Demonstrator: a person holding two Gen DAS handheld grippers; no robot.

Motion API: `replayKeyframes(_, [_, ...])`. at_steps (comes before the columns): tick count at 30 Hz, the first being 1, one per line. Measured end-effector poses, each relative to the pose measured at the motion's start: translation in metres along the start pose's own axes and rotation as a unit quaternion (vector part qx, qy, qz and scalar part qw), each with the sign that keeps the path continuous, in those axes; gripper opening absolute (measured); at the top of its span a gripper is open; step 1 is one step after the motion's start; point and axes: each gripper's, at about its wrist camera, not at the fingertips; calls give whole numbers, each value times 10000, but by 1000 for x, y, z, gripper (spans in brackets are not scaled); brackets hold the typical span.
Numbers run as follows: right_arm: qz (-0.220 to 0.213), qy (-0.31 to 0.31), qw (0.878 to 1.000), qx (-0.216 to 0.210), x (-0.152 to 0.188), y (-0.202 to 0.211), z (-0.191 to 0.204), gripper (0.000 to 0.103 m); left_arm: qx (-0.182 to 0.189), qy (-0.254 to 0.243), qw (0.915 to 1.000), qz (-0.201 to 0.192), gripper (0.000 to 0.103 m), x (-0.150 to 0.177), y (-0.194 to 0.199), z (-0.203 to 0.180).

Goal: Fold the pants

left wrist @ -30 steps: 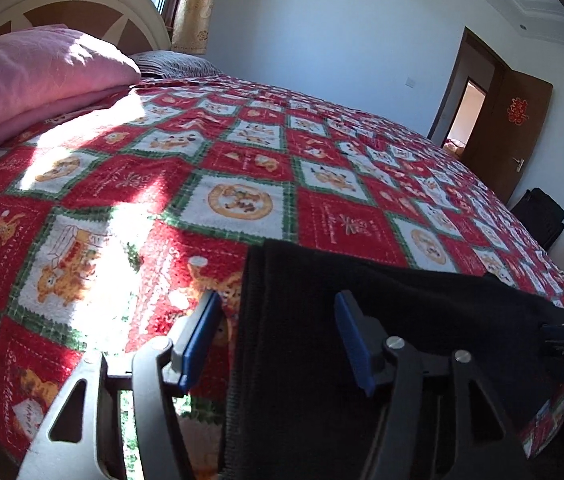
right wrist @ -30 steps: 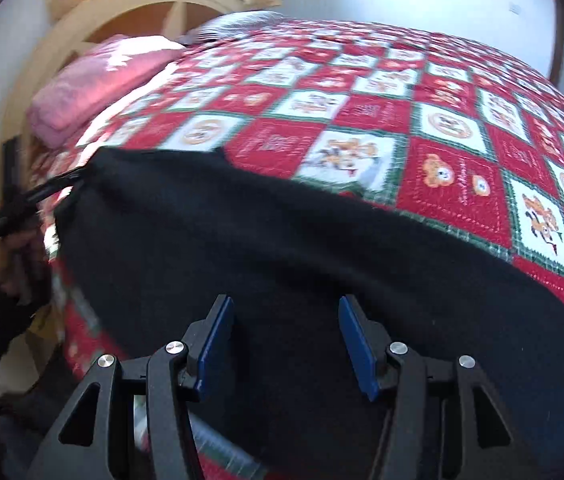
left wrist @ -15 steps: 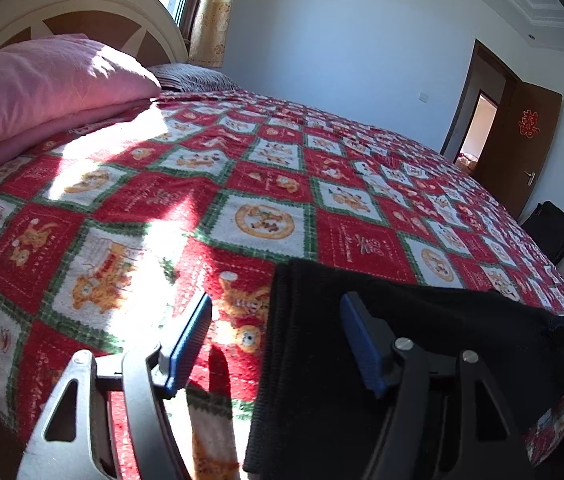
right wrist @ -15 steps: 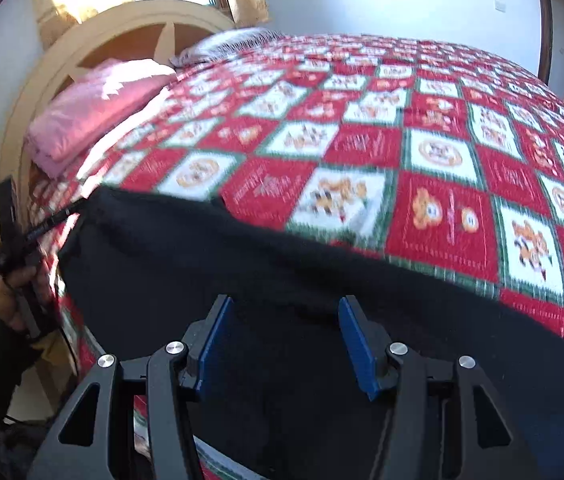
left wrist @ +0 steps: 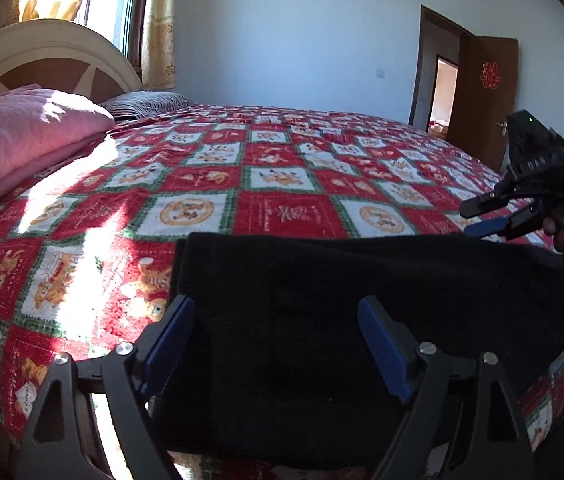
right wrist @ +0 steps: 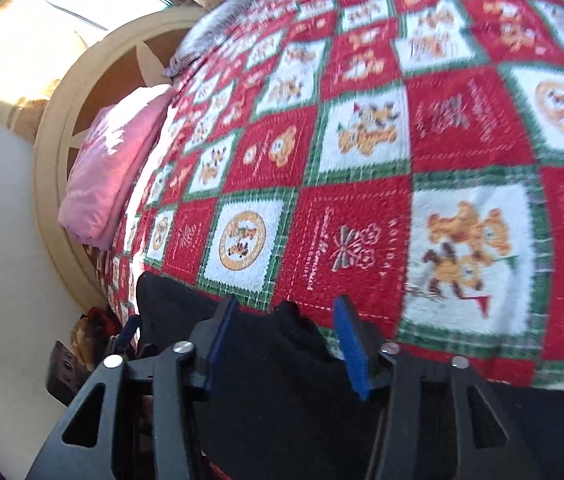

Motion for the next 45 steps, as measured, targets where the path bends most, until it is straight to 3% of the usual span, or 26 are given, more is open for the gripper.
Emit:
replayKeyframes(3, [363,-295,9988,-177,-3,-23,-8,35,-54,-167,9998,-110,87,3,2,-2])
replayKeyframes(5, [263,-347,9990,-126,-5,-24,-10,13,-51,-126,9998,-123,87,2,3,1])
replayKeyframes(7, [72,-279,9993,-242,-5,-18,-5,7,-24,-61,9999,-125,87,2,3,4])
replayKeyframes(10, [-230,46,9995,-202,-4,-5,14,4,-205,7,9998,-7,94,5,-3,8])
replayKeyframes(13, [-540,324,9980,-56,-6,6,25,2,-78,325,9993,143,94,11,-10,18])
replayKeyframes(21, [-620,-44,9959,654,-9,-5,-20,0,-209,249,9994,142,96,10,-8,16])
replayKeyframes(26, [-861,-34,9958,319,-7,20,-25,0,-325,258,9991,-69,97,-2,6,16])
replayKeyframes(29, [-1002,3,9945,296,4,40,-18,6,-257,207,9993,-190,103,-5,11,10])
replayKeyframes(30, [-1012,61,9942,355,8,44,-15,22,-260,163,9994,-175,103,-4,10,7])
replayKeyframes(31, [-1012,143,9938,444,14,49,-12,44,-264,122,9995,-133,103,-3,8,5])
replayKeyframes(32, [-988,206,9935,522,21,52,-11,51,-252,90,9996,-79,103,-1,5,3])
replayKeyframes(35, [-816,277,9926,854,38,54,-19,53,-414,-22,9989,223,103,11,-11,-2])
replayKeyframes(36, [-809,364,9917,929,43,56,-22,53,-378,31,9992,107,103,13,-10,0])
replayKeyframes(39, [-947,471,9909,829,54,76,-24,53,-390,33,9991,145,103,11,-7,1])
replayKeyframes(42, [-1216,573,9868,907,70,111,-19,53,-385,73,9991,128,103,7,-2,-1])
replayKeyframes(45, [-1545,604,9780,1261,97,163,-26,53,-458,-37,9989,98,103,8,-2,-5])
Point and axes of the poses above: each gripper's, at about its wrist camera, not at the fingertips, and y roughly against the way its jaws point, z to its left, x to its underside, and after that the axes turned 13 degrees about -x, right-handed
